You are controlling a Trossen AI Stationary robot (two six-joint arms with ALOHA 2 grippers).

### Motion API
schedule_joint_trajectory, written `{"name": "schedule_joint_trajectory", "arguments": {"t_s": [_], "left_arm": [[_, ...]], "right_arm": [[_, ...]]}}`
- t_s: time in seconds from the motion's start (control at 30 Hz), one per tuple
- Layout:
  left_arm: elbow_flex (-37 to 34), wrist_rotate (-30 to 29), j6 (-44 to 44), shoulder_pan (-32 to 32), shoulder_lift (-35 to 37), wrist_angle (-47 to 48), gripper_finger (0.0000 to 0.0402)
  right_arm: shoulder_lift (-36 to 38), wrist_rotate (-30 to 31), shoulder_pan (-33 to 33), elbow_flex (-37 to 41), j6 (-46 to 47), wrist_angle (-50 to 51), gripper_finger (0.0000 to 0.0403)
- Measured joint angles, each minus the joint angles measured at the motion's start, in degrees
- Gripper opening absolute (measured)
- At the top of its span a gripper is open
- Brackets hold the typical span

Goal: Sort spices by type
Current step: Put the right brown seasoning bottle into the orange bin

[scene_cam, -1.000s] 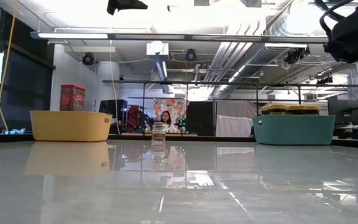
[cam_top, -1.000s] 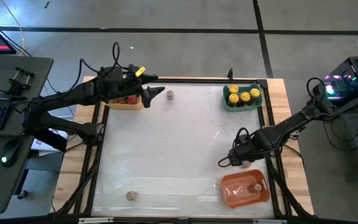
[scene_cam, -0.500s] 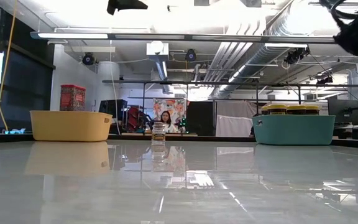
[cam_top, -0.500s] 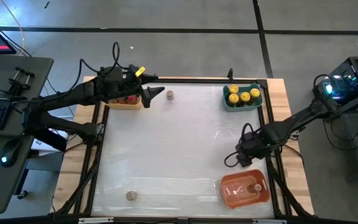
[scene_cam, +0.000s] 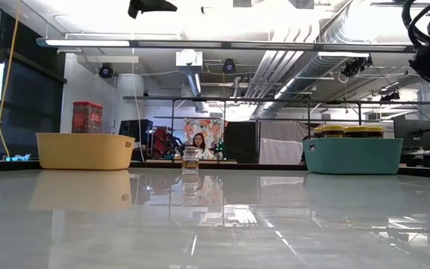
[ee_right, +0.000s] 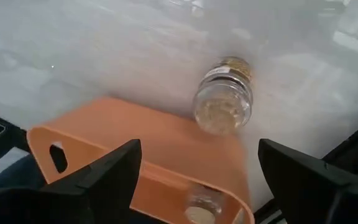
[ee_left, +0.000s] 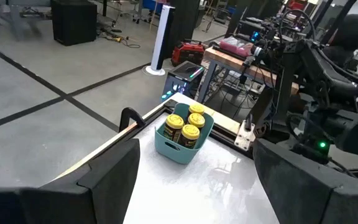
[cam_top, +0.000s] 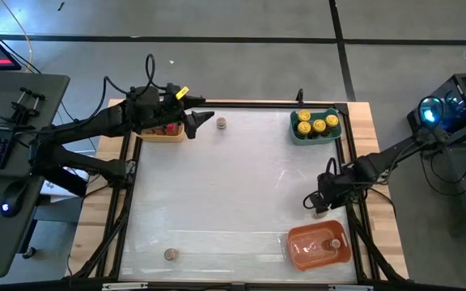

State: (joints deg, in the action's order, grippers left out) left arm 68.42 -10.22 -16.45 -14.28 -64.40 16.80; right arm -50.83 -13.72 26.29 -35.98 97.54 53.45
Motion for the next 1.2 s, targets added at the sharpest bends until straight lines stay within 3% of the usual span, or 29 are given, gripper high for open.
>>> {"name": "schedule_joint_trajectory", "arguments": {"t_s": [0.43, 1.0, 1.2], "left_arm": [[0.0, -1.1, 0.0, 0.0, -0.9, 0.2, 0.0301], [0.0, -0.9, 0.8, 0.0, -1.4, 0.1, 0.0301], [0.0, -0.9, 1.2, 0.0, -1.4, 0.1, 0.0301]], "right_arm": [[-11.0, 2.8, 0.1, 0.1, 0.7, -0.5, 0.0319], [-19.5, 0.4, 0.1, 1.2, 7.0, -4.0, 0.0318], [-20.3, 0.6, 0.1, 2.1, 7.1, -5.4, 0.0276]]}}
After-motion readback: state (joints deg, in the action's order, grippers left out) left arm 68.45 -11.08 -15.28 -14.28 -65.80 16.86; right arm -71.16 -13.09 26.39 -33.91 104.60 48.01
